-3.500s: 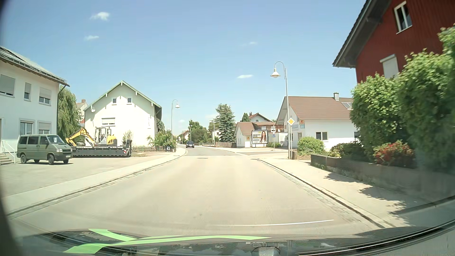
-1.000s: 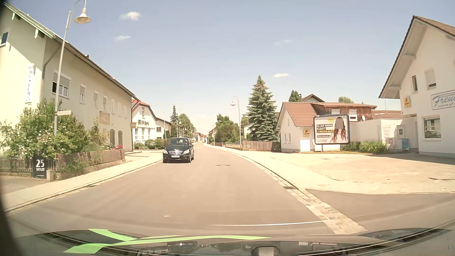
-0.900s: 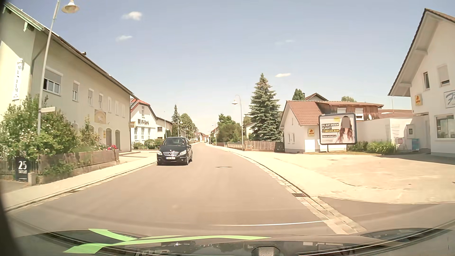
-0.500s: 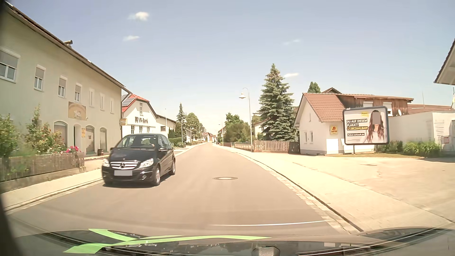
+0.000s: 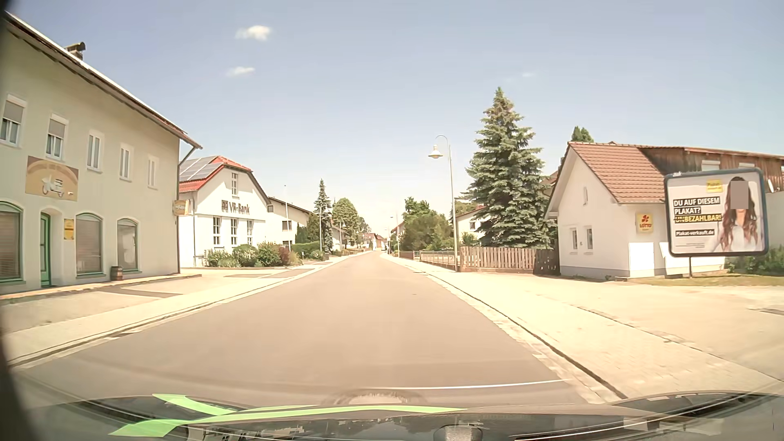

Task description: Follow the waypoints while adhering to traffic rules and regulations

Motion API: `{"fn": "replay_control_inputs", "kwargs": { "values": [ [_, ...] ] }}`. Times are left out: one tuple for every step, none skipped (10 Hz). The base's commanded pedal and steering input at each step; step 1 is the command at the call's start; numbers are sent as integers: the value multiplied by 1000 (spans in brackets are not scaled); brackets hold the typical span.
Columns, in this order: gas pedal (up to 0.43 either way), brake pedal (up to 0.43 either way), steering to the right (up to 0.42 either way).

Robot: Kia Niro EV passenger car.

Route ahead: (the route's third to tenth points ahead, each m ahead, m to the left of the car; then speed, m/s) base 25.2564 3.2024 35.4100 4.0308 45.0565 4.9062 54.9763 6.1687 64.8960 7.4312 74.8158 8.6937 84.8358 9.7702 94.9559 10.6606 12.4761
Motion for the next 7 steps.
{"fn": "replay_control_inputs", "kwargs": {
  "values": [
    [189,0,-28],
    [189,0,-28],
    [189,0,-27],
    [189,0,-23],
    [189,0,-18],
    [189,0,-14],
    [189,0,-16]
  ]
}}
